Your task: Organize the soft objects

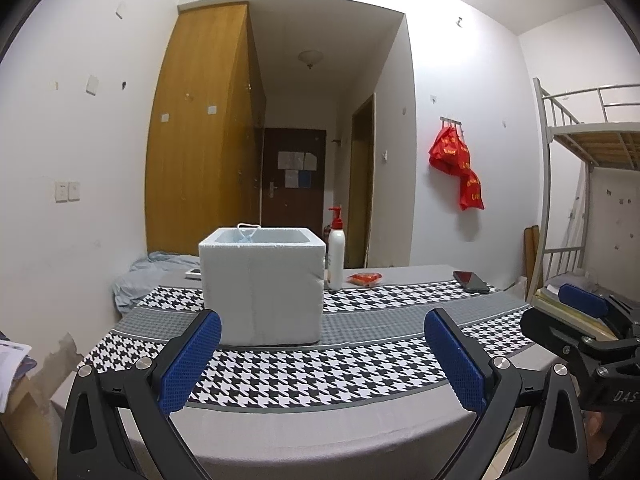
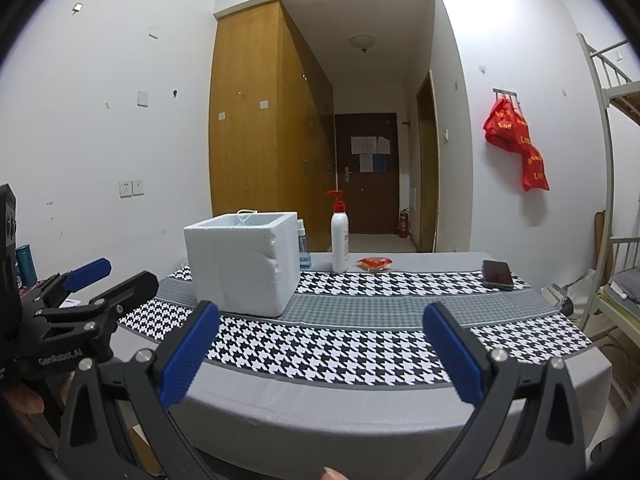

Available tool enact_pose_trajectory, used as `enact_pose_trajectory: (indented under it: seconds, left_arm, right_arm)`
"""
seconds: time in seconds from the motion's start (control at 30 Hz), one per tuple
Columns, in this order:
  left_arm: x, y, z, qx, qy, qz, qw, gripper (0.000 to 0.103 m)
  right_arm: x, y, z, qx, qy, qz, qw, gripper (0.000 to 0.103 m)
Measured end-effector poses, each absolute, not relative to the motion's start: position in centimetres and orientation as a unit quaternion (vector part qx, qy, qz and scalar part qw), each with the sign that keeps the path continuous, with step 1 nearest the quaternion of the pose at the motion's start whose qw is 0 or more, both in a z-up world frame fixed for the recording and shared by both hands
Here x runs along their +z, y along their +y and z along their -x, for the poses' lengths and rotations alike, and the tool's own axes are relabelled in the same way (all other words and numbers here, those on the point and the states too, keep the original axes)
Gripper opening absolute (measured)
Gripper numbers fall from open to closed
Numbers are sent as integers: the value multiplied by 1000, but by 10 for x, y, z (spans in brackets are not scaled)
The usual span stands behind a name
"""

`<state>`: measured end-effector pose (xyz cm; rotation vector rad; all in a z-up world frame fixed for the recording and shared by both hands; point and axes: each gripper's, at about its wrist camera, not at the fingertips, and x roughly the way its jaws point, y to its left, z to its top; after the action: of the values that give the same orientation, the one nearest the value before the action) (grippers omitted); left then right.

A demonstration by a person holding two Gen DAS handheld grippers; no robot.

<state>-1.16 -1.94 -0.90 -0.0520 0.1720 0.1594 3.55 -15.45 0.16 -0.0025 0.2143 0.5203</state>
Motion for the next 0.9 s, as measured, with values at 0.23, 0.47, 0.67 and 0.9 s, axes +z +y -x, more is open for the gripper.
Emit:
enact_pose_trajectory:
  seconds: [0.23, 0.47, 0.67, 0.9]
  left_arm:
    - [-13, -19, 4, 82, 96, 27, 992, 102]
    - [-11, -21, 4, 80, 99, 18, 992, 102]
    - [-12, -21, 7, 80, 96, 18, 992, 102]
    - [-12, -23, 6, 78, 98, 12, 992, 102]
  right_arm:
    - [-1, -154, -38, 251, 111, 2, 962, 103]
    - [-2, -154, -37, 253, 112, 2, 961, 103]
    - [-1, -153, -36, 252, 112, 4, 961, 103]
    - [-1, -153, -36, 252, 113, 4, 961, 103]
